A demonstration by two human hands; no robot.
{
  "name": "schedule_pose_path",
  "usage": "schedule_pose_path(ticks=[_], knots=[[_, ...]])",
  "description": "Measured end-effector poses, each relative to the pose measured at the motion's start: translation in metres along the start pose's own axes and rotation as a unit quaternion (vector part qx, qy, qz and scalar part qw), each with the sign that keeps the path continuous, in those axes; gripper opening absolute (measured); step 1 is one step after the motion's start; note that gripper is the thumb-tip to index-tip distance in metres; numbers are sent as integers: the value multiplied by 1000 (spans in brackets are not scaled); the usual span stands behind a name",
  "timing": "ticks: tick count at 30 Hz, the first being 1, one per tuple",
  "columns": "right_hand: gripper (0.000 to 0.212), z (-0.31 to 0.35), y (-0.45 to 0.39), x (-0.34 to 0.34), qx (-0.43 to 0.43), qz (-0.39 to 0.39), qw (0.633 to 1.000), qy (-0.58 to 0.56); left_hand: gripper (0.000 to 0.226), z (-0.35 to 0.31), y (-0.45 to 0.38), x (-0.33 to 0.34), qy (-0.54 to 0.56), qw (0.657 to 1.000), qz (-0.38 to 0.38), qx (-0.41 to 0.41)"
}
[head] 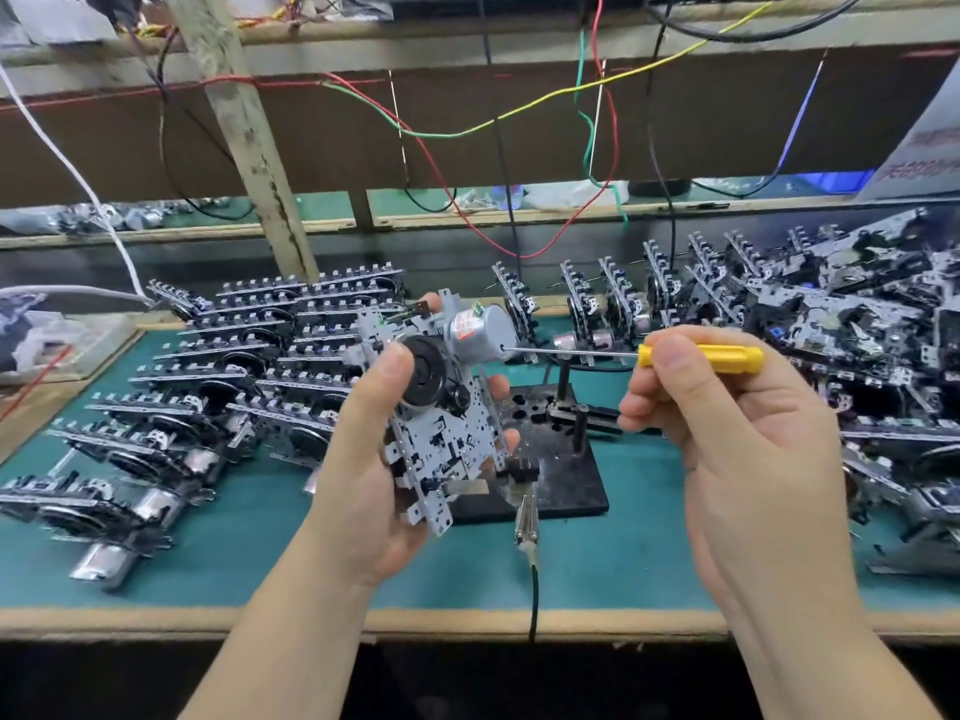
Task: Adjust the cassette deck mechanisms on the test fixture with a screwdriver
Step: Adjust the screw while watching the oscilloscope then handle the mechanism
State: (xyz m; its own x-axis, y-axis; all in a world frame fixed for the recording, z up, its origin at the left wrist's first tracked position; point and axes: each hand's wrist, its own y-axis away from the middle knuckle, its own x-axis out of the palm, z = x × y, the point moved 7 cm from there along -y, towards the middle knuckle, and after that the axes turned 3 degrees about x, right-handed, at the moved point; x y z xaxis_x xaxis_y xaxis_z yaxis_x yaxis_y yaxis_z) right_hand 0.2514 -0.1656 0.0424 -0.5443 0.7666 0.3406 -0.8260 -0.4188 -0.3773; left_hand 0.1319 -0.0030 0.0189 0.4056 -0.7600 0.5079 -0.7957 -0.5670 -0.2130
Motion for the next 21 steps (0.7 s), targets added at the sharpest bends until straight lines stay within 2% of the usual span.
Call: schedule_pose_path(ticks=[5, 8, 10, 15, 18, 21], knots=[[10, -7, -4, 0, 53, 4, 998, -32, 114, -4, 3, -1, -119, 992, -26, 38], [13, -9, -6, 0, 71, 2, 997, -42, 101, -4, 2, -2, -190, 979, -12, 73], [13, -10, -6, 0, 76, 4, 996, -51, 103, -3, 2, -1, -175, 983, -6, 55], [8, -5, -8, 2, 59, 24, 997, -40, 124, -2, 3, 1, -107, 994, -19, 32], [10, -1, -10, 1, 52, 38, 998, -23, 113, -3, 5, 1, -110, 993, -24, 31], [13, 5, -10, 2, 37, 57, 998, -4, 76, -4, 5, 4, -46, 999, 12, 21]])
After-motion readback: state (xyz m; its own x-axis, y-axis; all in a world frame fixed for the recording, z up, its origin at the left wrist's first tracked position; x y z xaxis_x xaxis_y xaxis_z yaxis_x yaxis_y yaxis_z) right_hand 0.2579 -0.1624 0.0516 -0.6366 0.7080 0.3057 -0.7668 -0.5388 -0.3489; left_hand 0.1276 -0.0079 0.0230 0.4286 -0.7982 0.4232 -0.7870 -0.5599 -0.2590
